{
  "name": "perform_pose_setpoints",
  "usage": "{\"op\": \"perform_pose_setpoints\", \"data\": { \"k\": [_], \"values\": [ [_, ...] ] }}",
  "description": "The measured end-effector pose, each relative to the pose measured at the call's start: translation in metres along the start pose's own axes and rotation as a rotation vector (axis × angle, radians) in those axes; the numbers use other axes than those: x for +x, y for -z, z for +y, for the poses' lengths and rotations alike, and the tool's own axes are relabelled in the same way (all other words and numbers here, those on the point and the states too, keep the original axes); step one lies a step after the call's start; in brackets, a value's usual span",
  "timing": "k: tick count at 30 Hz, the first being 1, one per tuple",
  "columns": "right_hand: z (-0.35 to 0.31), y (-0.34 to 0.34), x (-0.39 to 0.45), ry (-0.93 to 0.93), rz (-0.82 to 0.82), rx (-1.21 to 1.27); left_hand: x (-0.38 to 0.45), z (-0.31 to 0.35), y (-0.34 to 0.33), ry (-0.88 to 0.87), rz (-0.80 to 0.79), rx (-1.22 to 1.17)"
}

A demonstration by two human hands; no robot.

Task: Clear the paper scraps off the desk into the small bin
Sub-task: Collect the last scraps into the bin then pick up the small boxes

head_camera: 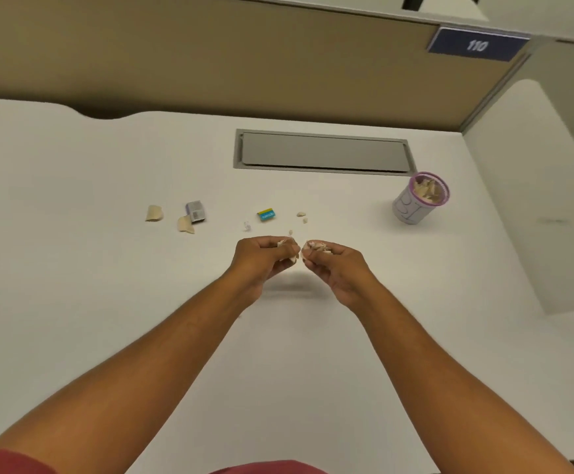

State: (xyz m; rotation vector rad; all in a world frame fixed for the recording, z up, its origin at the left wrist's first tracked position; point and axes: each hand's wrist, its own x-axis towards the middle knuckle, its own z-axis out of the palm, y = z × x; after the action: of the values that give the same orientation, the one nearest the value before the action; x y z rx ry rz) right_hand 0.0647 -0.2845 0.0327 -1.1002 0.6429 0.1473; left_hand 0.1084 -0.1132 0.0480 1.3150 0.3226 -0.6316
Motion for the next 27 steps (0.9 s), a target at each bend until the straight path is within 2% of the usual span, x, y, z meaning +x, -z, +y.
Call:
{"op": "perform_pose_setpoints", "data": {
  "k": [5,10,13,17,19,22,27],
  "values": [
    [-0.061,0.067,-0.004,0.077,0.096,0.076,0.02,0.021,-0.093,0.024,-0.115,-0.005],
    [-0.135,0.126,0.013,0.2,0.244,0.027,0.053,0.048,-0.195,0.003,-0.185,0.031],
    [-0.176,0.148,0.03,0.211,0.302,-0.075,0.075,0.063,-0.247,0.002,-0.176,0.093],
    [-0.211,0.163,0.058,0.119,0.372,-0.245,0.108,0.067,-0.287,0.029,-0.063,0.24],
    [-0.221,0.169,0.072,0.046,0.347,-0.307,0.12,0.068,-0.298,0.05,-0.042,0.301],
    [-0.234,0.176,0.081,-0.08,0.256,-0.34,0.128,0.078,-0.31,0.116,-0.09,0.305],
    [-0.253,0.192,0.081,-0.203,0.126,-0.166,0.133,0.103,-0.314,0.323,-0.26,0.154]
  ]
}}
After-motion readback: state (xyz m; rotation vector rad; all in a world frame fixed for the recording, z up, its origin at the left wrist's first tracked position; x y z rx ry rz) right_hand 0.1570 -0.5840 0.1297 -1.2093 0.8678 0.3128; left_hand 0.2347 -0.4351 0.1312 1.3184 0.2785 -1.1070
